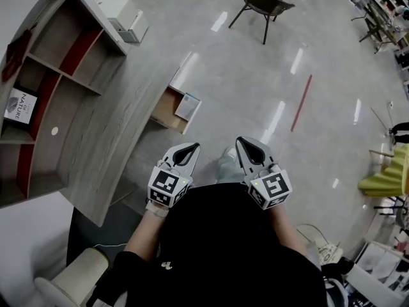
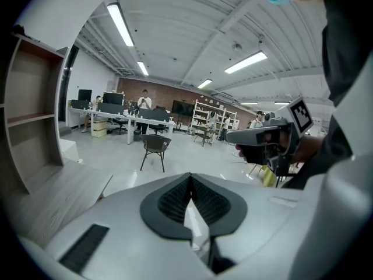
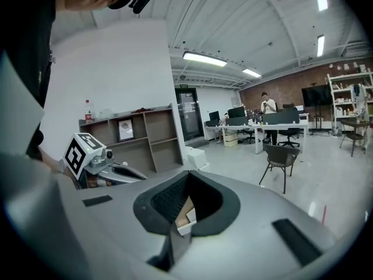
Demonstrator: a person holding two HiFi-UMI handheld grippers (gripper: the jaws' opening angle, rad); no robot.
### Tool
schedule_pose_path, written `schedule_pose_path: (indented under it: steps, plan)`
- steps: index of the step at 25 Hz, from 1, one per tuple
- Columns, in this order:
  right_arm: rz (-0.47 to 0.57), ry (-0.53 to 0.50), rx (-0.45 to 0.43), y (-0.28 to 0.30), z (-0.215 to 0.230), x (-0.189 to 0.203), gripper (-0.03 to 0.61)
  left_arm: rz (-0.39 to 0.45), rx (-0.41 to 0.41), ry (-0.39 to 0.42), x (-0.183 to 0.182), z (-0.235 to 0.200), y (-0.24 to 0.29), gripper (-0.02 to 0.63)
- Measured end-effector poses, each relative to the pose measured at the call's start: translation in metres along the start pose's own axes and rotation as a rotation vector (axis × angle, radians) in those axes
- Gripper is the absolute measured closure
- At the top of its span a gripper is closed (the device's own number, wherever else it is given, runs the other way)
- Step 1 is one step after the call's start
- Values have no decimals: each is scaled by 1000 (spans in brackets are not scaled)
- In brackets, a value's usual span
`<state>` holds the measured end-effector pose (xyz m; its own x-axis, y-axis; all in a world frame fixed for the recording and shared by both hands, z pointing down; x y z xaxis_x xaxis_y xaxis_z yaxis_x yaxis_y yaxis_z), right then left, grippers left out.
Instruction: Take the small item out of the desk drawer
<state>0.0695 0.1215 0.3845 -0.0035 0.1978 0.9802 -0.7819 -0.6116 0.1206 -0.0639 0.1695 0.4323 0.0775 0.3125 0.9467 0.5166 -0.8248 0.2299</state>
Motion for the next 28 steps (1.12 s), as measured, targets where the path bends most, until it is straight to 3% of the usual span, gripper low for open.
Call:
schedule_pose_path:
  steps: [11,21,28]
  plan:
    - [-38,13,-172,48,117,-23,581,-70,-190,18,-22,-27,113,604]
    - [-133,32,-242,102,127,-8,581,-152,-241,-28,-2,-78,135,603]
    - [-206,12,-200,149,134,2,581,-247,-231,-32,34,-147,149,603]
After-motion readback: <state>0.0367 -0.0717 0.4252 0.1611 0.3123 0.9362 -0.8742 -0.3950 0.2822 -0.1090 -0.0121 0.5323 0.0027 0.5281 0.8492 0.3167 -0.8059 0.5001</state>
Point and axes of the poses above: the fingertips, and each gripper's own axes: y forward along the fingers, z to its right, x out of its underside, the point moved 3 cm from there along -y, backward along the fingers, and after that the axes turned 11 degrees about z, right-handed, at the moved point
